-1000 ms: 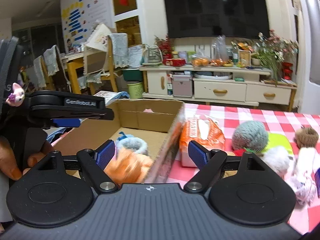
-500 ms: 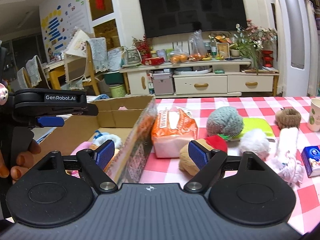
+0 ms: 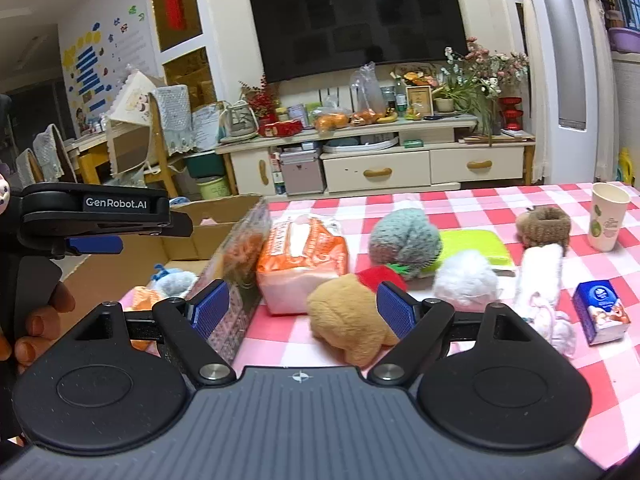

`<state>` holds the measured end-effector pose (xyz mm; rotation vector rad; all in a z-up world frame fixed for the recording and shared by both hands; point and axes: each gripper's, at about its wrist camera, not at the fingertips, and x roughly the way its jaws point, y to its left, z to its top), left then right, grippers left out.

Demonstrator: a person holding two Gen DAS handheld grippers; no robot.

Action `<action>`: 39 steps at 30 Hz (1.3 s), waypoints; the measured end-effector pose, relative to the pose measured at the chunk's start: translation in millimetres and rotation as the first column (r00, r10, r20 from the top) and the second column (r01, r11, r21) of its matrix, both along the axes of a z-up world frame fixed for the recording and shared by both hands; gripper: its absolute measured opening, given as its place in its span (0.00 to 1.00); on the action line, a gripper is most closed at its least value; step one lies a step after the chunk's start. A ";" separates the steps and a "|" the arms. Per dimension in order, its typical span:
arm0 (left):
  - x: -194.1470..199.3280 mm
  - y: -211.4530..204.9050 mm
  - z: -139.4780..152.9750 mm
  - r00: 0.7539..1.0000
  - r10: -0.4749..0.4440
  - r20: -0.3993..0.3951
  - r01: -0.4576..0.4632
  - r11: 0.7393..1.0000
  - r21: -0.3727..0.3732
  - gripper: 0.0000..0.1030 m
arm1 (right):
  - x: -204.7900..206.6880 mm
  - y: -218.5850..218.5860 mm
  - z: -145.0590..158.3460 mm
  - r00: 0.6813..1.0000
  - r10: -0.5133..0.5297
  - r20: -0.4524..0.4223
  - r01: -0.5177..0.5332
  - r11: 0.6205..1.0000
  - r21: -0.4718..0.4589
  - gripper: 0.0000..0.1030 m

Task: Organize soft objects
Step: 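Move both tools back over the remaining items on the table, then reach left tool to the white rolled cloth while right tool approaches blue tissue pack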

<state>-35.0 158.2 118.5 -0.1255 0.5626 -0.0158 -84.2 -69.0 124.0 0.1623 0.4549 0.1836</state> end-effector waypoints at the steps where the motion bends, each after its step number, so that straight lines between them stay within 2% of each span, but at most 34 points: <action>1: 0.4 -4.0 -0.2 1.000 -0.004 0.000 0.004 1.000 0.006 0.84 | 0.0 -0.4 0.1 1.000 -0.006 0.000 0.006 1.000 0.004 0.98; 16: 4.0 -46.7 -2.5 0.997 -0.079 0.001 0.079 0.995 0.064 0.85 | -5.6 -14.4 -8.5 0.996 -0.091 -0.010 0.092 0.995 0.036 0.98; 19: 3.5 -55.2 -3.6 0.996 -0.095 0.002 0.094 0.993 0.075 0.91 | -6.7 -19.6 -9.9 0.994 -0.110 -0.012 0.110 0.993 0.040 0.98; 21: 2.6 -60.9 -4.1 0.994 -0.105 0.009 0.104 0.991 0.088 0.91 | -8.0 -21.0 -10.4 0.992 -0.124 -0.012 0.125 0.991 0.044 0.98; 31: -5.3 -95.9 -6.0 0.981 -0.192 0.042 0.183 0.971 0.156 0.94 | -15.6 -27.5 -14.7 0.979 -0.204 -0.013 0.204 0.977 0.053 0.98; 39: -6.4 -125.1 -15.6 0.966 -0.259 0.018 0.252 0.951 0.181 0.95 | -16.4 -37.9 -20.1 0.955 -0.297 -0.025 0.298 0.953 0.057 1.00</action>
